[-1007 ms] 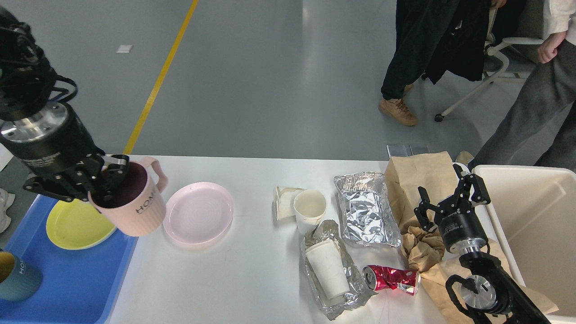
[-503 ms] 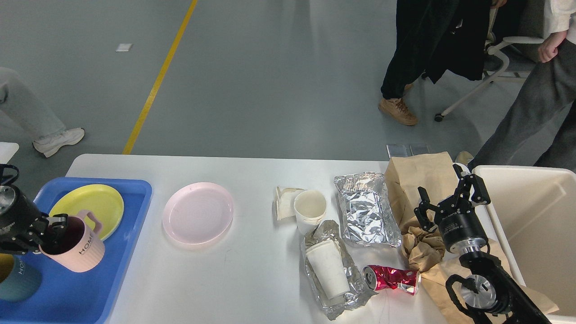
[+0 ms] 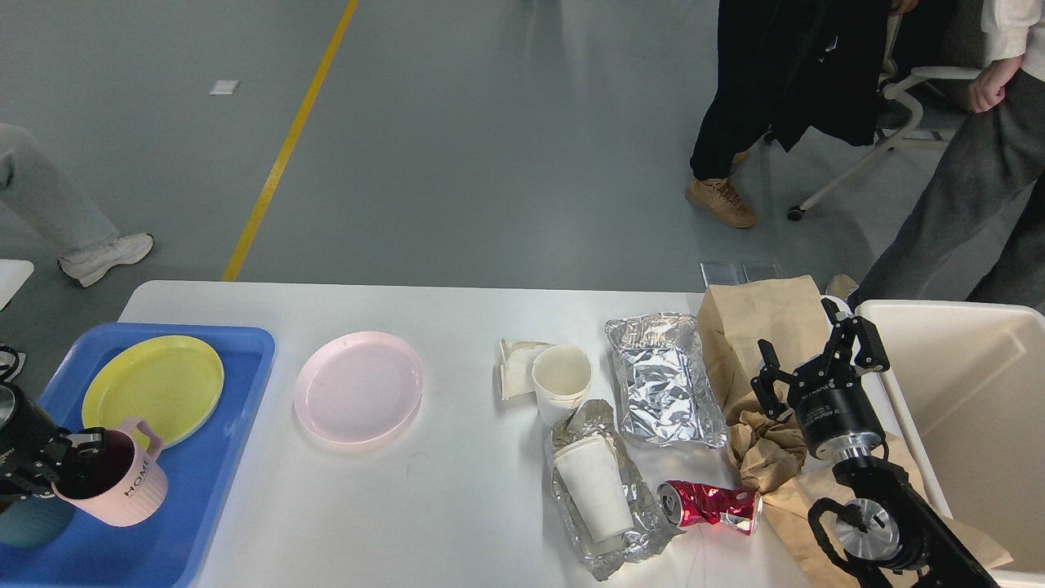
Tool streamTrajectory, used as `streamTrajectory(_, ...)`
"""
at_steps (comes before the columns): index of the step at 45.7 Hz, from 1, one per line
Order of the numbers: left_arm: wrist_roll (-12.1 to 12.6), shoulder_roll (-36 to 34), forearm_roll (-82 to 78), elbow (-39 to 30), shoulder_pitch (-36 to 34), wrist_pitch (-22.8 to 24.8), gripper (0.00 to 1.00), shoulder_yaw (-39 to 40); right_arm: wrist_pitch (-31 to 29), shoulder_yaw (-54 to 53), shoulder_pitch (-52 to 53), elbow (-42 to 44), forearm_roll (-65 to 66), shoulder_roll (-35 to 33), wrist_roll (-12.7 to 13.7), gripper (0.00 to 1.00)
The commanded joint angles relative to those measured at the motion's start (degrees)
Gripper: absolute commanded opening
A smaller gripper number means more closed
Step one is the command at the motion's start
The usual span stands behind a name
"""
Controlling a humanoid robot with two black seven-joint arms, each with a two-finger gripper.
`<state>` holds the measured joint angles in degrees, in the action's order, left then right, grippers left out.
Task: Tidy desktop
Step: 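Lift the pink mug and set it down on the blue tray, then open the left gripper and raise it off the pink mug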
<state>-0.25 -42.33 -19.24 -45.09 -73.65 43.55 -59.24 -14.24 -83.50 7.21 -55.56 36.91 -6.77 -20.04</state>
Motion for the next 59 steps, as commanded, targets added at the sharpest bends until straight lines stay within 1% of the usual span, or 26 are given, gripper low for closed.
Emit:
streamTrajectory(1,0.0,0.0,-0.2,0.0,3.1,-1.5,0.02,2.2,0.0,0.0,0.0,0.0,0.0,0.0,0.0,1.00)
streamTrajectory(7,-0.1,0.1,-0.2,0.0,4.5,-1.8,0.02,2.6,0.1,0.0,0.0,0.0,0.0,0.0,0.0,1.00)
streamTrajectory(19,0.0,0.6,-0.1,0.0,4.7,-2.0,0.03,3.1,0.1,0.0,0.0,0.0,0.0,0.0,0.0,1.00)
streamTrajectory(24,0.0,0.7,0.2,-0.2,4.7,-2.0,0.07,3.0,0.0,0.0,0.0,0.0,-0.1,0.0,0.0,1.00)
streamTrajectory(26,-0.1,0.7,0.7,-0.8,4.7,-1.9,0.12,3.0,0.0,0.0,0.0,-0.1,0.0,0.0,0.0,1.00)
streamTrajectory(27,-0.2,0.7,1.0,-1.1,4.7,-1.9,0.16,3.1,0.0,0.0,0.0,-0.1,-0.1,0.0,0.0,1.00)
streamTrajectory(28,-0.2,0.6,1.3,-1.6,4.7,-1.9,0.23,3.0,0.0,0.0,0.0,-0.1,0.0,0.0,0.0,1.00)
streamTrajectory(31,-0.1,0.4,3.8,-3.4,4.7,-2.3,0.52,2.4,0.0,0.0,0.0,-0.1,-0.1,0.0,0.0,1.00)
streamTrajectory(32,-0.1,0.3,4.6,-3.7,4.7,-2.4,0.59,2.2,0.0,0.0,0.0,-0.1,-0.1,0.0,0.0,1.00)
streamTrajectory(35,0.3,0.2,6.8,-4.2,4.7,-3.2,0.74,1.7,0.0,0.0,0.0,-0.1,-0.1,-0.1,0.0,1.00)
streamTrajectory(37,0.2,0.1,7.4,-4.4,4.6,-3.7,0.82,1.0,0.0,0.0,0.0,-0.1,-0.1,0.0,0.0,1.00)
streamTrajectory(38,0.2,0.1,7.4,-4.4,4.6,-3.7,0.85,0.7,0.0,0.0,0.0,0.0,0.0,0.0,0.0,1.00)
streamTrajectory(42,0.2,-0.2,7.4,-4.4,4.5,-3.8,0.87,0.4,0.0,0.0,0.0,-0.1,0.0,0.0,0.0,1.00)
streamTrajectory(44,0.8,-0.4,7.4,-4.4,4.2,-3.8,0.87,0.3,0.1,0.0,0.0,-0.1,-0.1,0.0,0.0,1.00)
streamTrajectory(51,0.8,-1.0,7.3,-4.8,3.8,-2.9,0.90,-0.3,0.0,0.0,0.0,0.0,0.0,0.0,0.0,1.00)
streamTrajectory(59,0.3,-1.1,7.4,-6.7,0.4,-3.4,0.90,-3.5,0.0,0.0,0.0,-0.1,-0.1,0.0,0.0,1.00)
